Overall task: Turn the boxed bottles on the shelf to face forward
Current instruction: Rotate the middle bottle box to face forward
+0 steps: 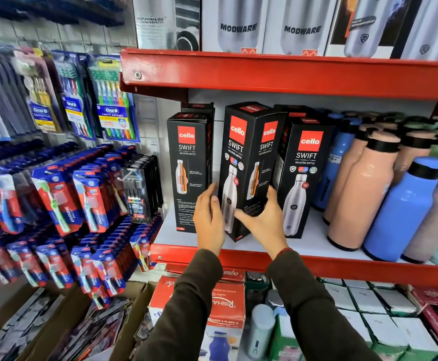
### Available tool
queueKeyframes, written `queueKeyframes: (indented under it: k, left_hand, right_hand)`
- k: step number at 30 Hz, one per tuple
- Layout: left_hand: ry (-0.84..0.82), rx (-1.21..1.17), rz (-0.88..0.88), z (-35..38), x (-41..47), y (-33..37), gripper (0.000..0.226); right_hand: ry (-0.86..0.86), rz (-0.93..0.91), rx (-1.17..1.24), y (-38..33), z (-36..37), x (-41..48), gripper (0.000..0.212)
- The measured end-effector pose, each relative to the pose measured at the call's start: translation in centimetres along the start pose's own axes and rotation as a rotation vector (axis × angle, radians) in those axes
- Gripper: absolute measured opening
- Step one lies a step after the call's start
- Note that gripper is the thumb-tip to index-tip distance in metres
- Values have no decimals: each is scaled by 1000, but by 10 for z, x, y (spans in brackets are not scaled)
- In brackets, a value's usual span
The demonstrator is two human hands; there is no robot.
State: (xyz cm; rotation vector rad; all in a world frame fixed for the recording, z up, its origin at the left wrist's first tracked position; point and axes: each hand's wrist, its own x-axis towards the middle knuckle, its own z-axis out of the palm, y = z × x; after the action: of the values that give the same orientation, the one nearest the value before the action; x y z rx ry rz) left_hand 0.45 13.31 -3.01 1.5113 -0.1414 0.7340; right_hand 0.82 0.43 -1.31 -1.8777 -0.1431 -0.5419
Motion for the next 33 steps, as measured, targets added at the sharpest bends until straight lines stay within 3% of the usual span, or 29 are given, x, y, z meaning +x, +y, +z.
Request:
queueKeyframes:
  k: [3, 9, 16, 33]
  left_hand:
    - [-70, 48, -16, 1, 6, -5, 40]
    - [-155, -27, -62, -1, 9, -11, 40]
    - [-128, -31, -34, 4, -3, -9, 35]
    - [-46, 52, -103, 18, -6, -17, 36]
  right_hand:
    - [-36, -13, 38, -3, -3, 1, 83]
    - [-114, -44, 8, 5, -6, 1, 98]
    - [-171, -66, -10, 10, -8, 2, 80]
    - [-181, -24, -131, 29, -1, 9, 81]
